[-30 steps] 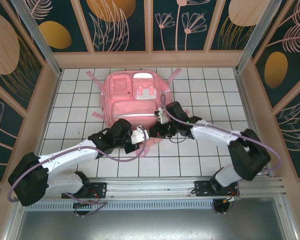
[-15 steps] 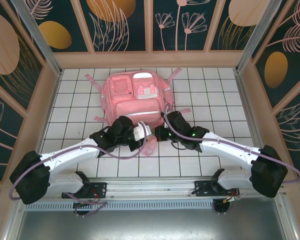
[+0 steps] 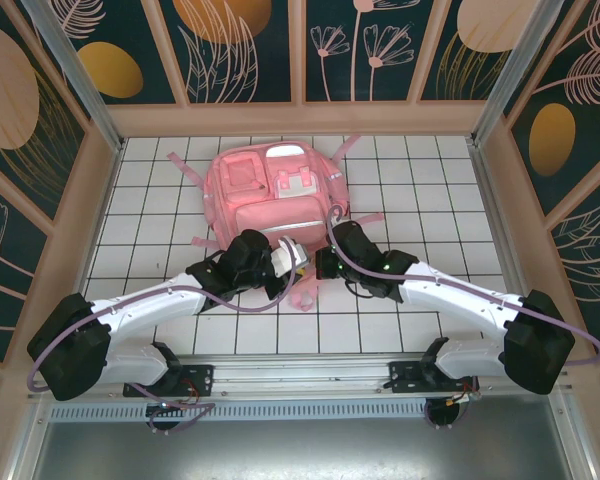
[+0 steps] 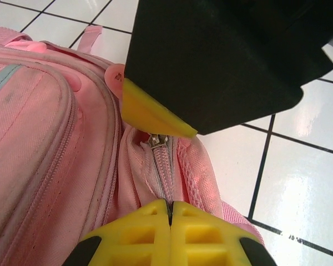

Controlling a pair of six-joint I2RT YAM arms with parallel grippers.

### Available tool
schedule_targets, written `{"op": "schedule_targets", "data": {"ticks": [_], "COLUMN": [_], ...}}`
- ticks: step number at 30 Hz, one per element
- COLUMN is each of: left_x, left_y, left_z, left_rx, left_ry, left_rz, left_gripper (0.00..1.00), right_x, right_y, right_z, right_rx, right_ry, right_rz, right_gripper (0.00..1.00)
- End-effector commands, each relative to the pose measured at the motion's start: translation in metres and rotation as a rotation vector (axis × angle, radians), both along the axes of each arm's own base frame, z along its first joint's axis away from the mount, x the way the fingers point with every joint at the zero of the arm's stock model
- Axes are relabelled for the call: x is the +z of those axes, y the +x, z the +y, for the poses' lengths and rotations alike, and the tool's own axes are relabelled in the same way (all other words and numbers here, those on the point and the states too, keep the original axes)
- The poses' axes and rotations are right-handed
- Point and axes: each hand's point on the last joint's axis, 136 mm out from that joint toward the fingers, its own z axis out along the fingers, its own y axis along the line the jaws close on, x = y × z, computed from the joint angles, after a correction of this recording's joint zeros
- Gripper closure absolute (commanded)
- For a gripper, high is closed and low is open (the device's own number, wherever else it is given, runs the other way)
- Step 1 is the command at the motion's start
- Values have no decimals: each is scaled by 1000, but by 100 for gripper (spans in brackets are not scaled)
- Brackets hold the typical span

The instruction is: Pack books, pencil case, and school supplies into a backpack

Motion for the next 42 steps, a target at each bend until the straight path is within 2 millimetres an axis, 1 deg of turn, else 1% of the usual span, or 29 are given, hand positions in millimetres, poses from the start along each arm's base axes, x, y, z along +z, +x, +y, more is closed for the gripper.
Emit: {"op": "schedule_targets", "data": {"ticks": [1, 4, 5, 8, 11, 13, 17, 20, 22, 24, 26, 27, 29, 31, 32, 33, 34, 35, 37, 38, 42], "left_x": [-15, -10, -7, 5, 16, 23, 33, 32, 29, 26, 25, 25, 21, 16, 11, 7, 3, 0, -4, -6, -15], "left_y": [-9, -9, -10, -12, -15, -15, -13, -13, -13, -13, -12, -12, -14, -17, -18, -19, -22, -25, -27, -28, -26], "left_z": [12, 6, 2, -10, -18, -20, -20, -21, -20, -18, -12, -9, 0, 8, 12, 16, 18, 20, 21, 22, 24], "left_rx": [22, 12, 4, -11, -23, -24, -12, -10, -6, 4, 22, 30, 51, 67, 78, 87, 88, 85, 86, 86, 102], "left_ry": [56, 18, -12, -101, -188, -222, -255, -253, -248, -236, -215, -202, -165, -133, -116, -102, -89, -86, -85, -80, -35], "left_rz": [66, 80, 87, 115, 140, 144, 127, 134, 140, 139, 128, 123, 121, 126, 131, 136, 146, 158, 175, 182, 198], "left_gripper": [100, 100, 100, 100, 100, 100, 100, 100, 100, 100, 100, 100, 100, 100, 100, 100, 100, 100, 100, 100, 100], "right_x": [10, 18, 16, 12, 15, 18, 13, 13, 9, -1, -17, -23, -35, -40, -39, -37, -32, -26, -13, -9, 12], "right_y": [13, -3, -8, -17, -21, -24, -29, -38, -40, -36, -25, -18, 0, 17, 24, 29, 34, 39, 44, 46, 53], "right_z": [-26, -6, 1, 19, 34, 40, 45, 53, 52, 43, 20, 7, -34, -73, -87, -95, -100, -99, -90, -89, -96], "right_rx": [-92, -35, -24, 1, 24, 39, 61, 118, 126, 94, 4, -47, -195, -319, -365, -389, -409, -408, -381, -381, -413], "right_ry": [-79, 66, 113, 224, 321, 365, 375, 413, 403, 342, 228, 174, 33, -102, -152, -178, -190, -182, -131, -120, -115], "right_rz": [-50, 32, 68, 146, 195, 213, 244, 272, 275, 259, 239, 227, 194, 138, 111, 87, 54, 26, -16, -28, -97], "right_gripper": [100, 100, 100, 100, 100, 100, 100, 100, 100, 100, 100, 100, 100, 100, 100, 100, 100, 100, 100, 100, 100]}}
